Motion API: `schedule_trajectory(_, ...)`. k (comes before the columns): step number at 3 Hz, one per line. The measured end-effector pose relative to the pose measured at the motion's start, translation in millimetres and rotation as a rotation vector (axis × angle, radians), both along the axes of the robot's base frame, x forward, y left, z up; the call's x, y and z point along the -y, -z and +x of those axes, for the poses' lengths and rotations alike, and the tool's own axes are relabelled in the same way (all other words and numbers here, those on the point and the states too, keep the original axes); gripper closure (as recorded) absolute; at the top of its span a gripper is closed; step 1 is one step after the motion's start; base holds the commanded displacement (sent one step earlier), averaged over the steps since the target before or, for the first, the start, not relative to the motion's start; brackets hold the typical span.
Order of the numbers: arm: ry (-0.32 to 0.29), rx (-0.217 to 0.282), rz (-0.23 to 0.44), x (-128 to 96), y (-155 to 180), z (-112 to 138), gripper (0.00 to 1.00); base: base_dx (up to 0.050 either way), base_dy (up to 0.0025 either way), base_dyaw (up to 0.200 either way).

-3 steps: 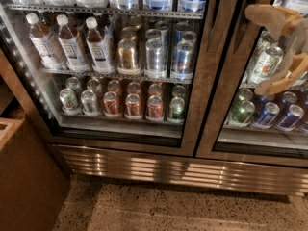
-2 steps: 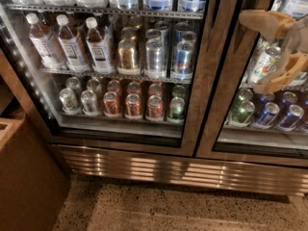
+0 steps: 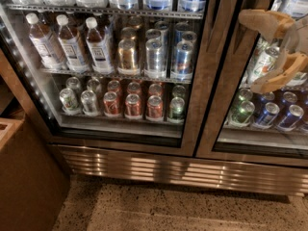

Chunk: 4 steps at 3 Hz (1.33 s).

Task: Open left fridge door

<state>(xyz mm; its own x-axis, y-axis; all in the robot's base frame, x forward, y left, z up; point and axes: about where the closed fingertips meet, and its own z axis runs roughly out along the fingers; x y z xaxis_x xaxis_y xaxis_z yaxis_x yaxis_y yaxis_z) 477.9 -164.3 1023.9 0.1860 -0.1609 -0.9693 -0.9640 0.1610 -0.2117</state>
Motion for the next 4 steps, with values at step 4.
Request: schedule_trajectory(4,0.041,0.015,0.016,7.9,-1.0,1.2,0.19,0.000,0.00000,0.050)
